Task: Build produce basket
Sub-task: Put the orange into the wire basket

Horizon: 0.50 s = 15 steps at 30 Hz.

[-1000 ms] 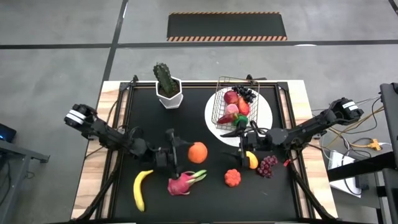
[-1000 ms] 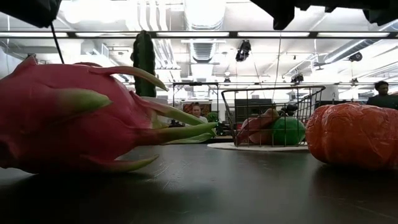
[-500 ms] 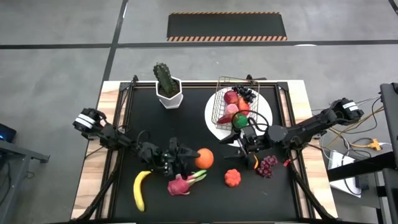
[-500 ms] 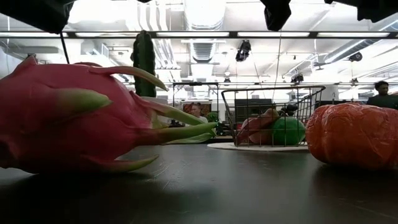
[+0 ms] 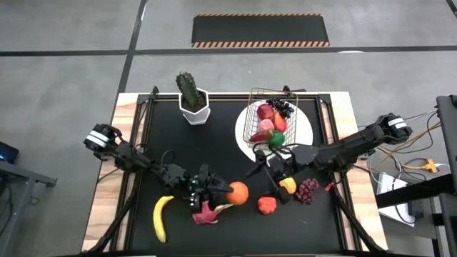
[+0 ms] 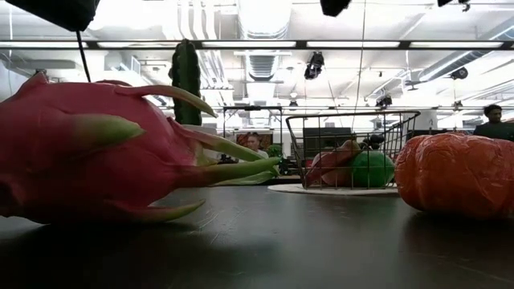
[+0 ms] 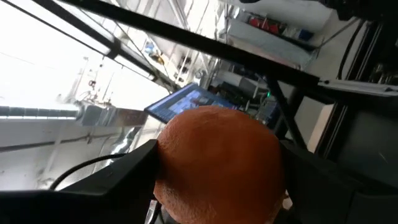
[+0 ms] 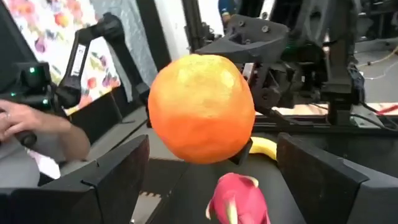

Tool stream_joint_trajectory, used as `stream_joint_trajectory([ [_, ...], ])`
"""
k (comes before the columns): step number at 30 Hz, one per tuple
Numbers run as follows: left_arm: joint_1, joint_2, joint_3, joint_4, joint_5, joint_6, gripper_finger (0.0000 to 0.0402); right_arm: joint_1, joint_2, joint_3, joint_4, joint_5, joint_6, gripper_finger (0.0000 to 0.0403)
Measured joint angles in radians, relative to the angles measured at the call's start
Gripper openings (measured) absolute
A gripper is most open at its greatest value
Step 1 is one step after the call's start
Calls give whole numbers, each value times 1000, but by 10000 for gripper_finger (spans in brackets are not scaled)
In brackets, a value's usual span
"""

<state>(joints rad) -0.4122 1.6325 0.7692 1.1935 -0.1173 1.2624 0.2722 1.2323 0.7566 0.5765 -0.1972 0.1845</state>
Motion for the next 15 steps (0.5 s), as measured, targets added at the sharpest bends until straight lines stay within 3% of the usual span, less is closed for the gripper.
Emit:
stream_joint_trajectory([
  [5,0,1,-1,0,8,0,286,-3,56,53,-1,-89,-25,331],
  [15,4,1,-6,-5,33,-3,286,-3,168,159,1,-129,-84,329],
])
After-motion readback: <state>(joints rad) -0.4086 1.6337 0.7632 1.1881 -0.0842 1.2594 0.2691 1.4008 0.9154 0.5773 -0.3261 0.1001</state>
